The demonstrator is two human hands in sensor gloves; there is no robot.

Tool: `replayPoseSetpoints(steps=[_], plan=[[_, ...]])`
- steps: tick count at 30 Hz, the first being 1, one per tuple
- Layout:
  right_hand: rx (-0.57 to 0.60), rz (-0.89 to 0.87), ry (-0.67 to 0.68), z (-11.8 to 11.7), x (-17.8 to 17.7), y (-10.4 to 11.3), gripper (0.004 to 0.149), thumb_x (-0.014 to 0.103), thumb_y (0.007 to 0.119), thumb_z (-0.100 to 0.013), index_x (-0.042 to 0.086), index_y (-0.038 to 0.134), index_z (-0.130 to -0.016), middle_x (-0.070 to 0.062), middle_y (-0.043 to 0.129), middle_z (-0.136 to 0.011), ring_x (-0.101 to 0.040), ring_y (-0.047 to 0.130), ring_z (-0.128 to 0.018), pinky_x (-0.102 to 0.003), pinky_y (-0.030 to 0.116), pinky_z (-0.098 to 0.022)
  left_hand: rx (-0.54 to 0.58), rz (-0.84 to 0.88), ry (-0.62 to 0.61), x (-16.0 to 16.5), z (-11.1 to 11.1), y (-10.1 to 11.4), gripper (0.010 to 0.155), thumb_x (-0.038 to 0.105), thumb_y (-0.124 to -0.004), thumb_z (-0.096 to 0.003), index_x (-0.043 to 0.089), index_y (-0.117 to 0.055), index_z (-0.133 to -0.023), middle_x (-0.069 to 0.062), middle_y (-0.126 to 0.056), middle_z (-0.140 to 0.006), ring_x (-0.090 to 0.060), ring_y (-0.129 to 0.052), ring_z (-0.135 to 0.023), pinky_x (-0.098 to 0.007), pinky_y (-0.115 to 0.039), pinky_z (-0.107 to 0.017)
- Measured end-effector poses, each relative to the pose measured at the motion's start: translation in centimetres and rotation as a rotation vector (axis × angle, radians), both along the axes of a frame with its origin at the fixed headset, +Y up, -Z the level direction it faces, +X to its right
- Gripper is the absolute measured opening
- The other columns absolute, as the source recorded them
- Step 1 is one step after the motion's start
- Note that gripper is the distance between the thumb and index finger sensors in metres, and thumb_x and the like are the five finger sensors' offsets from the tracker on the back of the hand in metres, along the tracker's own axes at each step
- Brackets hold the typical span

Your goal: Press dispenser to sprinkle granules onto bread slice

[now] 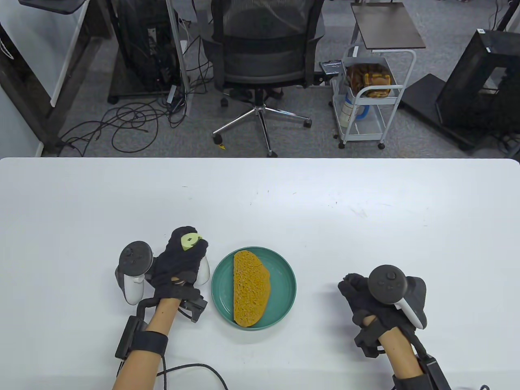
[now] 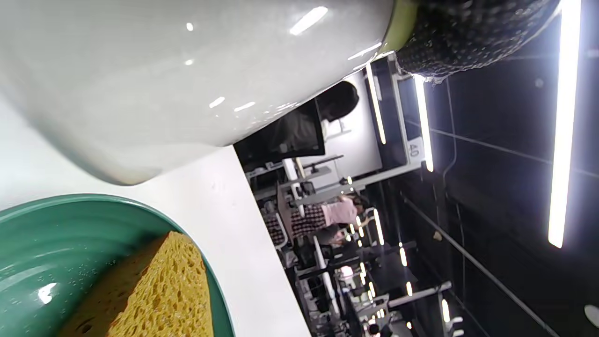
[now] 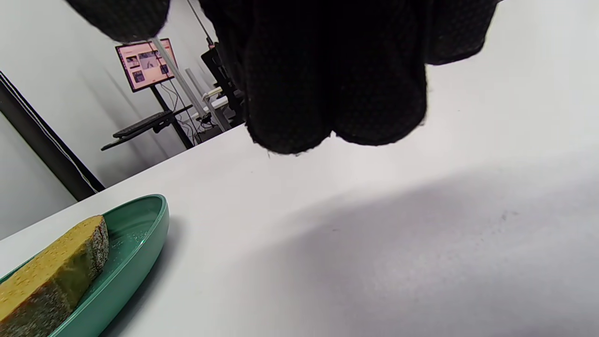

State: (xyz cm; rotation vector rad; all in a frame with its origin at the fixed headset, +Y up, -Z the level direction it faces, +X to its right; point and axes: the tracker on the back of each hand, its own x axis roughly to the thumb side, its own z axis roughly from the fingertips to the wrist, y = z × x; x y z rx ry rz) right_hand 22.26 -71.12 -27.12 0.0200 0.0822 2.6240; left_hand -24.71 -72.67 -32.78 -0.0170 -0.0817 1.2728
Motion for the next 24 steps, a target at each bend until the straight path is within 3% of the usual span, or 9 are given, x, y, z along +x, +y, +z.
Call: replayPoseSetpoints(steps=[3,8,10,12,14,17,20,23,24], plan=[[0.003,0.002,-0.003,0.0,0.0,0.0,0.055,0.041,0.073,-0.045,0.002,0.077,-0.084,-0.02,0.098,-0.066,-0.045,0.093,-0.059,-0.066,0.062,-0.059,0.046,-0.225,-0.025,1.5,-0.2,2.0,0.065,0.056,-0.085,-0.0519,0.022,-0.058,-0.1,-0.015,-0.07,-0.097,-0.037,-0.087,-0.082,-0.06,-0.05,-0.082],[0.038,0.084,-0.019,0.2,-0.3,0.0,0.062,0.043,0.073,-0.045,0.005,0.064,-0.094,-0.025,0.08,-0.092,-0.054,0.072,-0.085,-0.075,0.044,-0.066,0.285,-1.099,-0.231,10.1,0.1,5.7,0.065,0.059,-0.083,-0.0501,0.024,-0.057,-0.099,-0.012,-0.071,-0.097,-0.034,-0.089,-0.084,-0.058,-0.052,-0.084],[0.033,0.111,-0.014,0.2,-0.5,-0.3,0.062,0.043,0.073,-0.045,0.006,0.064,-0.094,-0.026,0.074,-0.098,-0.056,0.065,-0.09,-0.077,0.038,-0.067,0.364,-1.41,-0.373,14.2,1.0,5.1,0.065,0.058,-0.083,-0.0498,0.024,-0.057,-0.099,-0.012,-0.07,-0.098,-0.033,-0.088,-0.084,-0.058,-0.051,-0.084],[0.027,0.146,-0.002,0.2,-0.8,-0.7,0.062,0.043,0.073,-0.045,0.007,0.064,-0.094,-0.025,0.073,-0.099,-0.057,0.064,-0.091,-0.077,0.037,-0.067,0.587,-1.997,-0.499,18.8,2.6,3.0,0.064,0.06,-0.081,-0.049,0.027,-0.055,-0.098,-0.008,-0.07,-0.098,-0.03,-0.089,-0.086,-0.056,-0.052,-0.086],[0.012,0.149,0.009,0.2,-0.9,-0.9,0.062,0.043,0.073,-0.045,0.007,0.064,-0.095,-0.025,0.073,-0.099,-0.057,0.063,-0.092,-0.078,0.036,-0.066,0.772,-2.333,-0.558,20.6,3.6,1.0,0.065,0.063,-0.077,-0.0472,0.03,-0.052,-0.098,-0.004,-0.07,-0.099,-0.024,-0.09,-0.087,-0.053,-0.054,-0.087],[0.013,0.149,0.011,0.2,-0.9,-0.9,0.062,0.043,0.073,-0.045,0.007,0.064,-0.095,-0.025,0.072,-0.1,-0.058,0.062,-0.093,-0.078,0.035,-0.066,0.738,-2.344,-0.667,21.3,3.8,0.1,0.065,0.062,-0.078,-0.0468,0.031,-0.052,-0.098,-0.004,-0.069,-0.099,-0.024,-0.09,-0.088,-0.053,-0.052,-0.087],[0.023,0.133,0.0,0.2,-0.7,-0.7,0.063,0.043,0.072,-0.045,0.007,0.063,-0.095,-0.025,0.071,-0.101,-0.058,0.06,-0.094,-0.078,0.034,-0.067,0.7,-2.224,-0.611,20.6,3.6,0.9,0.065,0.062,-0.077,-0.0472,0.031,-0.052,-0.098,-0.004,-0.069,-0.099,-0.024,-0.09,-0.088,-0.053,-0.053,-0.087],[0.024,0.109,-0.011,0.2,-0.4,-0.6,0.063,0.043,0.072,-0.045,0.007,0.063,-0.095,-0.026,0.071,-0.101,-0.058,0.06,-0.094,-0.078,0.034,-0.067,0.522,-1.817,-0.468,17.5,2.9,2.9,0.065,0.062,-0.077,-0.0476,0.03,-0.052,-0.098,-0.005,-0.069,-0.099,-0.025,-0.09,-0.088,-0.053,-0.053,-0.087],[0.019,0.102,-0.012,0.1,-0.3,-0.7,0.063,0.043,0.072,-0.045,0.007,0.063,-0.095,-0.026,0.071,-0.1,-0.058,0.06,-0.094,-0.078,0.034,-0.067,0.42,-1.585,-0.387,15.4,2.5,3.5,0.065,0.062,-0.077,-0.0482,0.029,-0.052,-0.099,-0.006,-0.069,-0.099,-0.026,-0.09,-0.088,-0.054,-0.052,-0.087]])
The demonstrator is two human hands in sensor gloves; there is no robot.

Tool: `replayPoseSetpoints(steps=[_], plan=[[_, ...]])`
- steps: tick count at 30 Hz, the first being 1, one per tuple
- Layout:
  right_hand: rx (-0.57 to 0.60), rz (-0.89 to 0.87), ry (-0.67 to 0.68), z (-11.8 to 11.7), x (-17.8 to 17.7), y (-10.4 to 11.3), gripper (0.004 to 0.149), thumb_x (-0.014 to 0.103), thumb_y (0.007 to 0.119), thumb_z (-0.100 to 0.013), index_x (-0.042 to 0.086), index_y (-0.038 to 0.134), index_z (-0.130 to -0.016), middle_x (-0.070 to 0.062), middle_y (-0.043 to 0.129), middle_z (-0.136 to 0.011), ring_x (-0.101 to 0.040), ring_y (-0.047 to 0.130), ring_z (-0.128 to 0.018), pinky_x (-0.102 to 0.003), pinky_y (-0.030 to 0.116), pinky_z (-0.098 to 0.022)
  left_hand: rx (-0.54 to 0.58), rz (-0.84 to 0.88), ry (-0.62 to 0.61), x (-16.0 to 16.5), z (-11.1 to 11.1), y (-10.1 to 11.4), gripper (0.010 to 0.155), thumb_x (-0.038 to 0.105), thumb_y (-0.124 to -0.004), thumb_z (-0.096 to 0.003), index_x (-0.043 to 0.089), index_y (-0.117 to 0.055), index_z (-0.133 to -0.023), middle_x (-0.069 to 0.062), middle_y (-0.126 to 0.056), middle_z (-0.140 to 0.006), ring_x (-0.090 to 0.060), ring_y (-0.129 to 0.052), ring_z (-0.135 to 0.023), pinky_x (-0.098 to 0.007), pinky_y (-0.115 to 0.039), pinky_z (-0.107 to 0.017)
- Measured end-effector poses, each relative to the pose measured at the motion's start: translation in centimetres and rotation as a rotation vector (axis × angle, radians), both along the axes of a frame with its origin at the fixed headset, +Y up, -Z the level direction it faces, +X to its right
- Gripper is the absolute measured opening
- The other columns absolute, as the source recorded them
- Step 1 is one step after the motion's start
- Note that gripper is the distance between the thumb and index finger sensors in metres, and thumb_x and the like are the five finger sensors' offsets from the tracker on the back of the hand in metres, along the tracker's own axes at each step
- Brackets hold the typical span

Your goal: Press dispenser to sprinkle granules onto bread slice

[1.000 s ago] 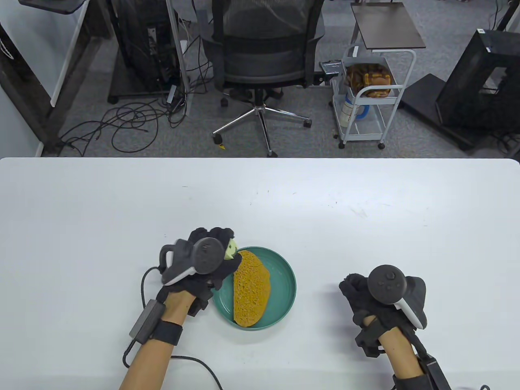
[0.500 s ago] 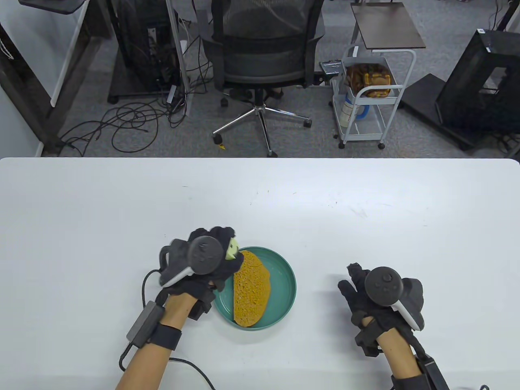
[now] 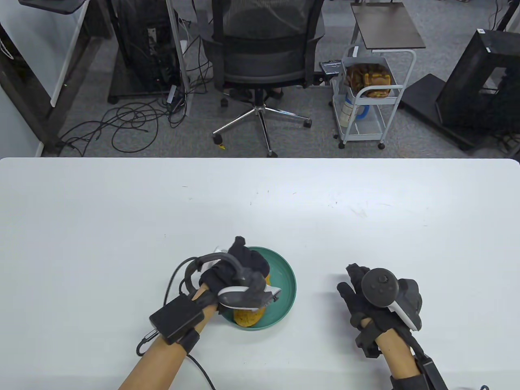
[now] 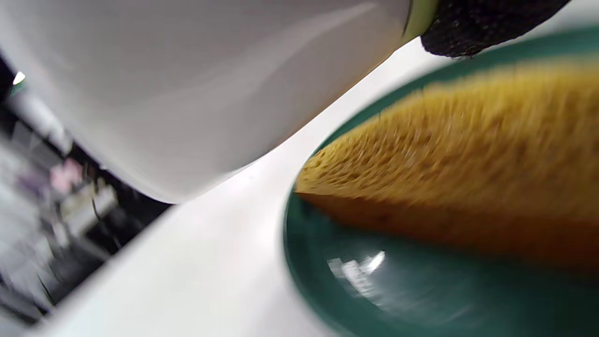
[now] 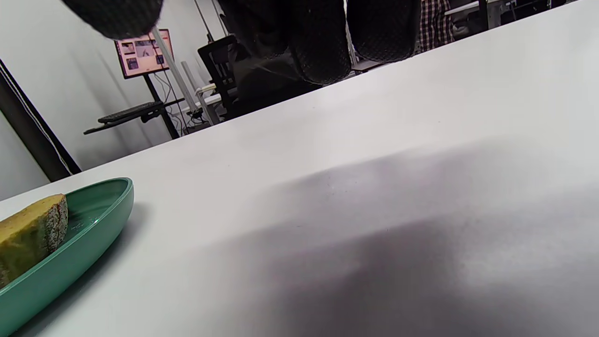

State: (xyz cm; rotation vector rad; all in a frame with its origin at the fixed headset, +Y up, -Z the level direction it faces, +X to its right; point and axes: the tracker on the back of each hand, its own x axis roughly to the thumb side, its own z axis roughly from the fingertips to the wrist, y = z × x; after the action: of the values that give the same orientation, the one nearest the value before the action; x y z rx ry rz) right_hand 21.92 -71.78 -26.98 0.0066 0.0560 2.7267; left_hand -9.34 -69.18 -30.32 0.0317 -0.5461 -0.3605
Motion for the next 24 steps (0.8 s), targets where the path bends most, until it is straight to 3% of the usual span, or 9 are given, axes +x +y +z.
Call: replayPoseSetpoints(steps=[4,6,10,12,14,16,19,21,24], plan=[[-0.009,0.001,0.004,-0.1,0.0,-0.2,0.063,0.043,0.072,-0.045,0.007,0.063,-0.095,-0.026,0.07,-0.1,-0.058,0.06,-0.094,-0.078,0.034,-0.066,-0.221,0.771,0.232,-8.3,-0.2,-1.0,0.066,0.059,-0.08,-0.0496,0.026,-0.053,-0.1,-0.009,-0.069,-0.1,-0.03,-0.088,-0.087,-0.057,-0.05,-0.085],[-0.013,0.0,0.006,-0.1,-0.1,-0.3,0.063,0.044,0.072,-0.045,0.007,0.063,-0.095,-0.026,0.07,-0.1,-0.058,0.06,-0.094,-0.078,0.034,-0.066,-0.305,1.024,0.294,-11.2,0.0,-2.1,0.066,0.058,-0.082,-0.0507,0.025,-0.054,-0.1,-0.012,-0.068,-0.099,-0.032,-0.087,-0.086,-0.058,-0.048,-0.085],[-0.014,-0.007,0.01,-0.1,-0.1,-0.3,0.063,0.044,0.072,-0.045,0.007,0.063,-0.095,-0.026,0.07,-0.1,-0.058,0.06,-0.094,-0.078,0.034,-0.066,-0.441,1.343,0.363,-14.5,0.6,-3.5,0.065,0.056,-0.083,-0.0525,0.023,-0.054,-0.101,-0.014,-0.068,-0.099,-0.035,-0.085,-0.086,-0.059,-0.047,-0.084],[-0.018,-0.011,0.011,-0.1,-0.2,-0.4,0.062,0.044,0.072,-0.045,0.007,0.063,-0.095,-0.026,0.07,-0.1,-0.058,0.06,-0.094,-0.078,0.034,-0.066,-0.442,1.336,0.366,-14.8,0.7,-3.3,0.065,0.056,-0.083,-0.0522,0.023,-0.054,-0.101,-0.014,-0.067,-0.099,-0.035,-0.085,-0.086,-0.059,-0.047,-0.084],[-0.022,-0.017,0.01,-0.1,-0.2,-0.4,0.063,0.043,0.072,-0.045,0.007,0.063,-0.095,-0.026,0.07,-0.1,-0.058,0.06,-0.094,-0.078,0.034,-0.066,-0.407,1.24,0.348,-14.2,0.7,-2.4,0.066,0.056,-0.084,-0.0521,0.023,-0.054,-0.101,-0.013,-0.067,-0.099,-0.035,-0.084,-0.086,-0.059,-0.046,-0.084],[-0.03,-0.016,0.011,-0.1,-0.3,-0.5,0.062,0.044,0.072,-0.045,0.007,0.064,-0.095,-0.026,0.071,-0.1,-0.058,0.061,-0.093,-0.078,0.035,-0.066,-0.327,0.981,0.281,-12.0,0.7,-1.2,0.066,0.055,-0.084,-0.0519,0.024,-0.054,-0.101,-0.014,-0.067,-0.099,-0.035,-0.084,-0.086,-0.059,-0.046,-0.084],[-0.074,-0.037,0.023,-0.3,-0.5,-1.2,0.062,0.044,0.072,-0.045,0.006,0.064,-0.094,-0.026,0.071,-0.1,-0.058,0.061,-0.093,-0.078,0.035,-0.066,-0.101,0.232,0.063,-5.5,1.8,-0.3,0.066,0.057,-0.082,-0.0504,0.026,-0.053,-0.101,-0.012,-0.067,-0.1,-0.032,-0.085,-0.087,-0.058,-0.047,-0.085],[-0.087,-0.037,0.026,-0.3,-0.5,-1.4,0.062,0.043,0.072,-0.045,0.006,0.064,-0.094,-0.027,0.071,-0.1,-0.058,0.061,-0.093,-0.078,0.035,-0.066,0.032,-0.161,-0.094,-1.4,3.6,-0.8,0.066,0.059,-0.079,-0.0496,0.028,-0.051,-0.1,-0.008,-0.068,-0.1,-0.029,-0.087,-0.088,-0.057,-0.049,-0.086],[-0.076,-0.009,0.024,-0.3,-0.6,-1.5,0.061,0.043,0.072,-0.045,0.006,0.066,-0.093,-0.026,0.072,-0.099,-0.058,0.061,-0.093,-0.078,0.035,-0.066,0.165,-0.566,-0.259,2.7,5.8,-2.8,0.065,0.058,-0.079,-0.0493,0.028,-0.051,-0.1,-0.007,-0.068,-0.1,-0.027,-0.087,-0.088,-0.057,-0.053,-0.086]])
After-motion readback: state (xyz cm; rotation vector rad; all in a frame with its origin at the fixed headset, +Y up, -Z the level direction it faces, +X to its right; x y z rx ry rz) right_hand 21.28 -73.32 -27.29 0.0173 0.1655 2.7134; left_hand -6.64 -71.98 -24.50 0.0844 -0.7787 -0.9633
